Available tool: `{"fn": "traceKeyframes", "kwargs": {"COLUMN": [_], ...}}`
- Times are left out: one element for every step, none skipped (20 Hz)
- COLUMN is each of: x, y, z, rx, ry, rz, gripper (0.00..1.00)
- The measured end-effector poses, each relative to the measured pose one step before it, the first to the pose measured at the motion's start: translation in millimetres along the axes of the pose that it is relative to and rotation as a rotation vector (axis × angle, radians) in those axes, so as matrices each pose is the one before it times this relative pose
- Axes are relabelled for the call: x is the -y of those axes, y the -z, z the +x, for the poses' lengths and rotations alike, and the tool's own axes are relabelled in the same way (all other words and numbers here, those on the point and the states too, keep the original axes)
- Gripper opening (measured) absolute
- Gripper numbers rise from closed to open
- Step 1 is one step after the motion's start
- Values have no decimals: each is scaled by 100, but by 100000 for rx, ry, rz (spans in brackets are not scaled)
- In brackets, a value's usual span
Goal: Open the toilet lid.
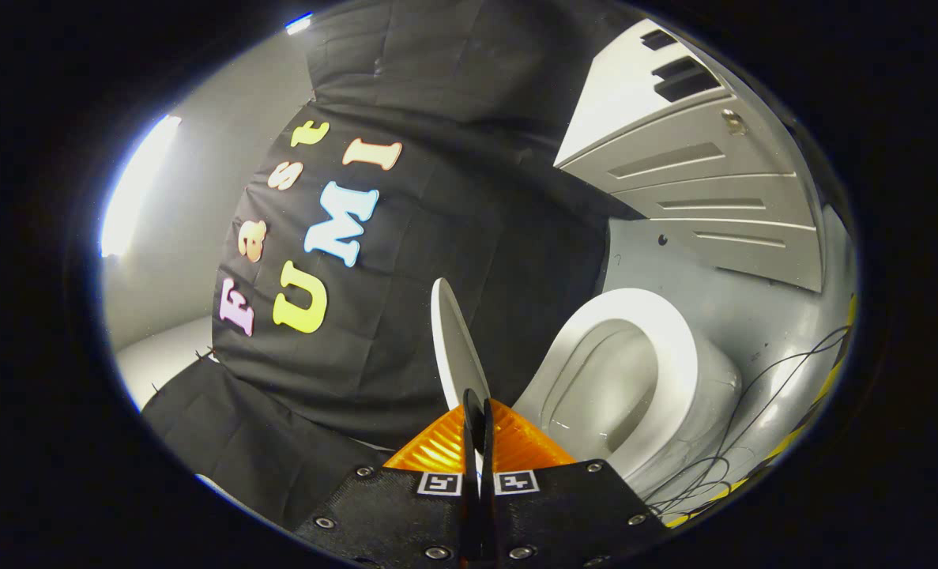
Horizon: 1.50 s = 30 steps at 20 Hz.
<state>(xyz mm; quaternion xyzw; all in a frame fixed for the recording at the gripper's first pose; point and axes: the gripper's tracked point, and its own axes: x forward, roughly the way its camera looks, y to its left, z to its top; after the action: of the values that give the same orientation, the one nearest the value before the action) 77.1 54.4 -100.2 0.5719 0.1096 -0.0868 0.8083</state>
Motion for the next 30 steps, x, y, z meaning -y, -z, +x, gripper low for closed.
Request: {"fn": "traceKeyframes", "kwargs": {"x": [-577, -504, -559, -548, -408, -545, -847, -666, -772, -729, -453, -599, -798, -665, -665, -562, -405, -632, -826, -984, -946, -1083, -847, -541, -399, -380, -685, -785, -1044, -960], "y": [14, 107, 204, 174, 151, 182, 59, 179, 240, -21, 312, 151, 110, 198, 186, 149, 109, 105, 212, 209, 289, 317, 196, 344, -41, 54, 118, 256, 327, 315], "z": [-14, 100, 46, 70, -93, 104, -48, -24, -7, -13, 4, 11, 8, -73, -15, 177, 26, 16, -98, -14, 114, 79, 152, 21, 6, 131, 34, 174, 66, 179], "rx": [-125, -95, 236, -152, 487, -439, 204, -115, -372, 466, -321, 535, 5, 217, -33, -544, 297, -515, 506, -372, 209, -760, -44, -663, 308, 80, -532, -67, -511, -579], "ry": [-109, -946, -690, -503, -194, -33, -613, -20, -223, -99, 271, -127, -265, -385, -82, 6, 339, -417, -835, -1506, -1353, -1533, -1043, -493, 109, 294, -116, -1197, -1502, -1382], "rz": [-2251, -976, -596, -1126, -1109, -1308, -1049, -2014, -2283, -1789, -1037, -1284, -1951, -1774, -1852, -2066, -2129, -2093, -2097, -1919, -1655, -2157, -1475, -2819, -1385, -1954, -627, -1747, -1237, -1895], "gripper": [0, 0, 0, 1, 0, 1, 1, 1, 0, 1, 1, 1, 1, 1, 1, 1, 1, 1, 0, 1, 1, 1, 1, 1, 1, 1, 1, 1, 1, 1]}}
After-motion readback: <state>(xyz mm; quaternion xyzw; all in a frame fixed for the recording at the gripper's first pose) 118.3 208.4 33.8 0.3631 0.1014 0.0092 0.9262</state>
